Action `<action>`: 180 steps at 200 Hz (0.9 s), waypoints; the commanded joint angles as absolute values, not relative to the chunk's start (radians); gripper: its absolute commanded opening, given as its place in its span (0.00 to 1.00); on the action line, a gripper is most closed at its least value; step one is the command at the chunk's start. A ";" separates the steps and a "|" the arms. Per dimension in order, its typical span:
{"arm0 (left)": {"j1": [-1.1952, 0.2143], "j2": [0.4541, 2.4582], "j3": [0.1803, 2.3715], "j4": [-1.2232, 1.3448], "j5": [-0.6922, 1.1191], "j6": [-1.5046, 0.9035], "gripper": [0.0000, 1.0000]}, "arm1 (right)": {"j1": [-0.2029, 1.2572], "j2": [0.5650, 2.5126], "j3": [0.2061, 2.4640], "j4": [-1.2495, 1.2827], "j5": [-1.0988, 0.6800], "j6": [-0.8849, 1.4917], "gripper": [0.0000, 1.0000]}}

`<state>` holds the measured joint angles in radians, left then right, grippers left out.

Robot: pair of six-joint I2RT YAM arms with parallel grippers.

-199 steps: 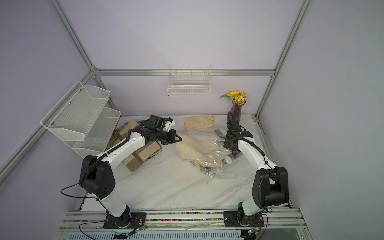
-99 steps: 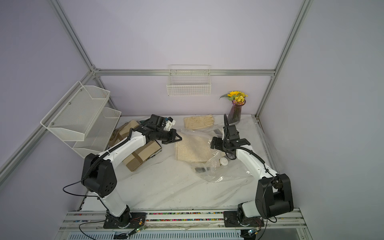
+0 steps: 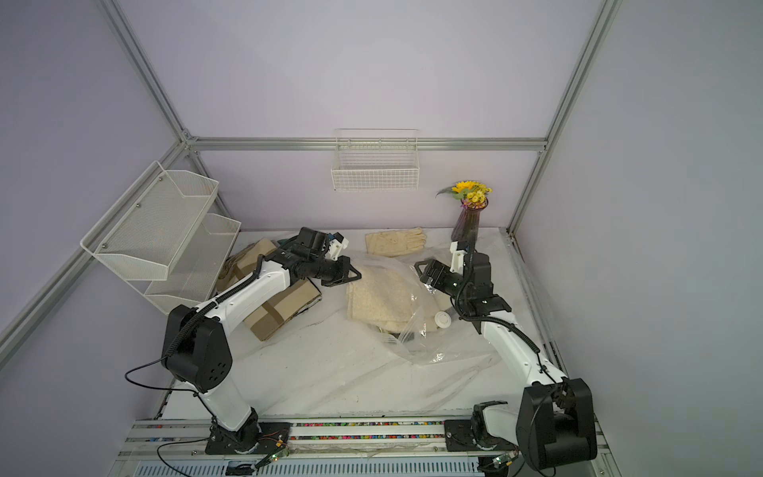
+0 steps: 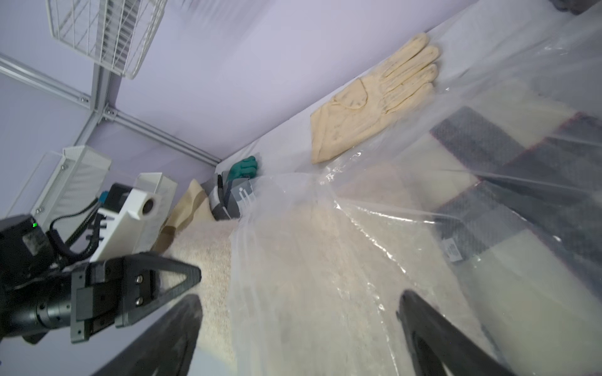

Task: Take the scarf out of the vacuum bag
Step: Take out the scarf from the vacuum bag.

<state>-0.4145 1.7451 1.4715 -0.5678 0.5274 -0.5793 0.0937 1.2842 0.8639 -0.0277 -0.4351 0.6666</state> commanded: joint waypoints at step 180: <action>-0.406 1.698 1.557 -0.666 0.473 -0.483 0.00 | -0.081 1.926 1.155 -0.509 -0.212 0.872 0.97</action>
<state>-0.4145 1.7451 1.5238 -0.6617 0.4870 -0.5274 -0.0620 1.8610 1.1931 -0.4290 -0.3016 0.8673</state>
